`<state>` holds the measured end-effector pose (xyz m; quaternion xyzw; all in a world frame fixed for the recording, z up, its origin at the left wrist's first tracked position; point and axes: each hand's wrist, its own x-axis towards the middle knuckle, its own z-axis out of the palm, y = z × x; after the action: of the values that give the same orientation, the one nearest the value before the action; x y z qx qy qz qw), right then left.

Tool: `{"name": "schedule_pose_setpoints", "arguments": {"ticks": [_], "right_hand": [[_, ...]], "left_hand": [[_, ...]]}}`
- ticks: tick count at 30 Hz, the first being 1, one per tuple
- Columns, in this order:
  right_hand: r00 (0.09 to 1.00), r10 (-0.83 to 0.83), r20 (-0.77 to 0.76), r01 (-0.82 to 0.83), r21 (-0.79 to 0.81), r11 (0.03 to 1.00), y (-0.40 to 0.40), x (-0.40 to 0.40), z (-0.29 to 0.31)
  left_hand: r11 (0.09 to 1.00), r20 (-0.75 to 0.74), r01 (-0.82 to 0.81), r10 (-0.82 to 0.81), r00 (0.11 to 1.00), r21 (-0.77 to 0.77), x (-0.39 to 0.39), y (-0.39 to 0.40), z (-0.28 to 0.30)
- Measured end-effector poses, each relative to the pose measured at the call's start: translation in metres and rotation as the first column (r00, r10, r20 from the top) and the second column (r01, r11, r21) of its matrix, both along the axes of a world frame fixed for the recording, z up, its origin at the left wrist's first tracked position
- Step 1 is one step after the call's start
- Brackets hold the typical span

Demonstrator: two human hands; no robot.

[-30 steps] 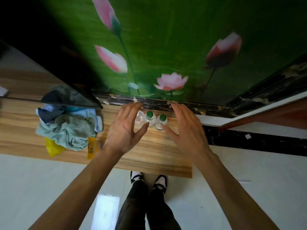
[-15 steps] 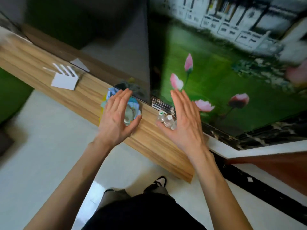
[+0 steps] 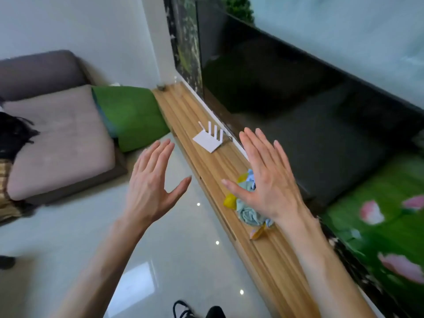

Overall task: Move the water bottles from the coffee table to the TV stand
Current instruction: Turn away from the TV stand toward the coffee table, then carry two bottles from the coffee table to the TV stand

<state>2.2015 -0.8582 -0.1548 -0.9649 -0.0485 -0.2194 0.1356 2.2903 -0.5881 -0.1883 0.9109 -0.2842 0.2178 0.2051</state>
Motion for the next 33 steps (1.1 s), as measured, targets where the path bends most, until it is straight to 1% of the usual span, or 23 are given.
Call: {"name": "schedule_pose_setpoints", "arguments": {"ticks": [3,8,12,17,21,25,33], "right_hand": [[0.997,0.066,0.031,-0.064,-0.071,0.995,0.051,0.045,0.016],[0.983,0.175,0.050,-0.169,-0.103,0.980,0.141,0.108,0.034],[0.954,0.294,0.057,-0.290,-0.070,0.954,0.216,0.149,0.045],[0.883,0.463,0.080,-0.461,-0.047,0.886,0.314,0.196,0.052],[0.797,0.598,0.087,-0.596,-0.054,0.801,0.399,0.234,0.055],[0.686,0.720,0.103,-0.720,-0.041,0.692,0.484,0.276,0.059],[0.463,0.879,0.118,-0.884,-0.010,0.467,0.644,0.369,0.071]], "left_hand": [[0.990,0.019,-0.144,0.144,0.989,-0.005,0.012,0.070,0.013],[0.942,0.062,-0.335,0.335,0.940,-0.021,0.023,0.182,0.025],[0.881,0.064,-0.473,0.474,0.878,-0.020,0.022,0.261,0.031],[0.775,0.073,-0.631,0.631,0.772,-0.018,0.013,0.346,0.038],[0.651,0.086,-0.758,0.757,0.647,-0.031,0.009,0.407,0.044],[0.540,0.099,-0.842,0.839,0.536,-0.016,0.014,0.469,0.049],[0.275,0.083,-0.961,0.958,0.274,0.005,0.052,0.580,0.060]]}}
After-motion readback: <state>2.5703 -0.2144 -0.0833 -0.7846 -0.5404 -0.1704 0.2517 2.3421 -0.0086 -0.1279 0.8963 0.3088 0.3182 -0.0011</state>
